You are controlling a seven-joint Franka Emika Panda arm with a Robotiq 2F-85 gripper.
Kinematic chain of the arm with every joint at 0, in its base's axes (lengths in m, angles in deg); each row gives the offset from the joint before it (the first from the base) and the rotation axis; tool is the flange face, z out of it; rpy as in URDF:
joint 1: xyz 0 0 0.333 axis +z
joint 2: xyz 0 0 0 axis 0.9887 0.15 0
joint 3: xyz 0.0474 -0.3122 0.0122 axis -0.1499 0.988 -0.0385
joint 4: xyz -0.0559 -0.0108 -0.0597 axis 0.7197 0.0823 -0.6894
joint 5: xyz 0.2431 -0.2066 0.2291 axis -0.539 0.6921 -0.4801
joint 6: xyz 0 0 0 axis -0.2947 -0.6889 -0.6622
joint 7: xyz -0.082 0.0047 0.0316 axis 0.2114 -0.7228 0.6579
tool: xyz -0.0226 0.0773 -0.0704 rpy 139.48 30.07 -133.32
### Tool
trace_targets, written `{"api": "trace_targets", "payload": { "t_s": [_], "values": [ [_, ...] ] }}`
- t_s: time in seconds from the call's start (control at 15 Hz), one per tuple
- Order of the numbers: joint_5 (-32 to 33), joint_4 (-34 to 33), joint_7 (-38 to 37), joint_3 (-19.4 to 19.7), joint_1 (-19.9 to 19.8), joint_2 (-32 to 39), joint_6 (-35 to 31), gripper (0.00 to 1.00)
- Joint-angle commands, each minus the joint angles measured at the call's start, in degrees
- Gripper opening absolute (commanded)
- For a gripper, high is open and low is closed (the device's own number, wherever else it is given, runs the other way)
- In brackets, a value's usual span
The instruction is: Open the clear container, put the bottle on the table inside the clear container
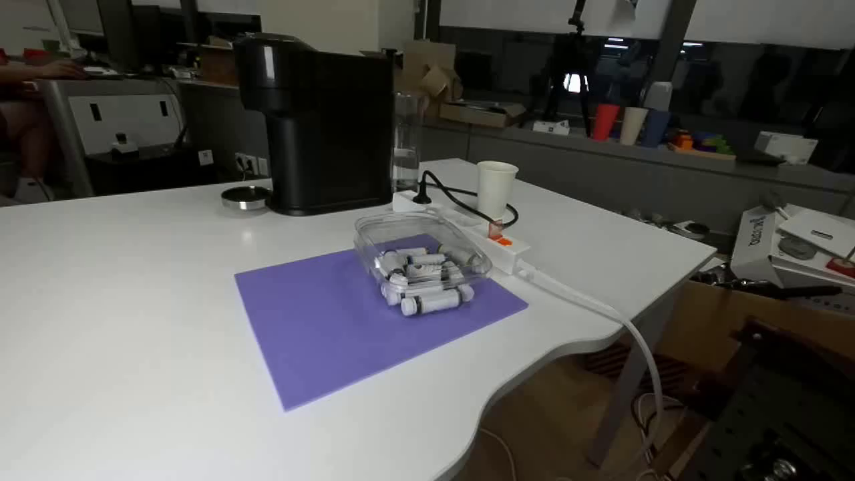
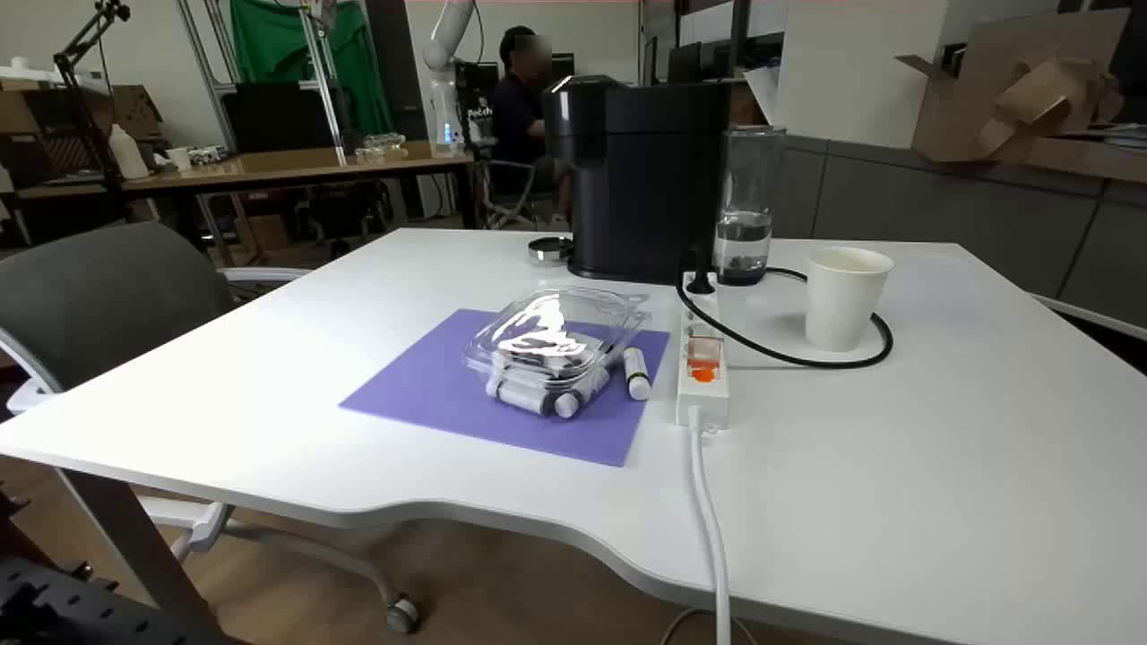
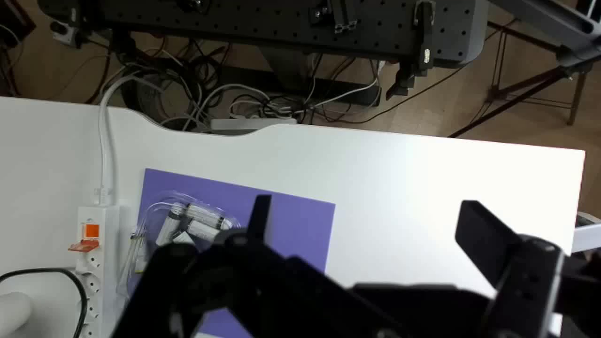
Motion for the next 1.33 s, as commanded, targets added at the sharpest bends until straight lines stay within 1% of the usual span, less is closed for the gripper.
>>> {"api": "trace_targets", "payload": {
  "t_s": [0.0, 0.53, 0.67, 0.8, 1.13, 1.27],
  "values": [
    [0.18, -0.09, -0.2, 0.7, 0.79, 0.14, -0.01, 1.0],
    [0.18, -0.1, -0.2, 0.69, 0.79, 0.13, -0.05, 1.0],
    [1.24, 0.17, -0.84, 1.07, 0.12, 0.09, -1.97, 1.0],
    [2.78, 0.95, -1.36, 2.44, -1.36, -0.15, -5.52, 1.0],
    [11.69, 4.32, -2.12, 7.44, -6.93, 0.05, -19.66, 1.0],
    [13.06, 5.2, 0.03, 10.13, -8.89, 1.01, -24.29, 1.0]
  ]
}}
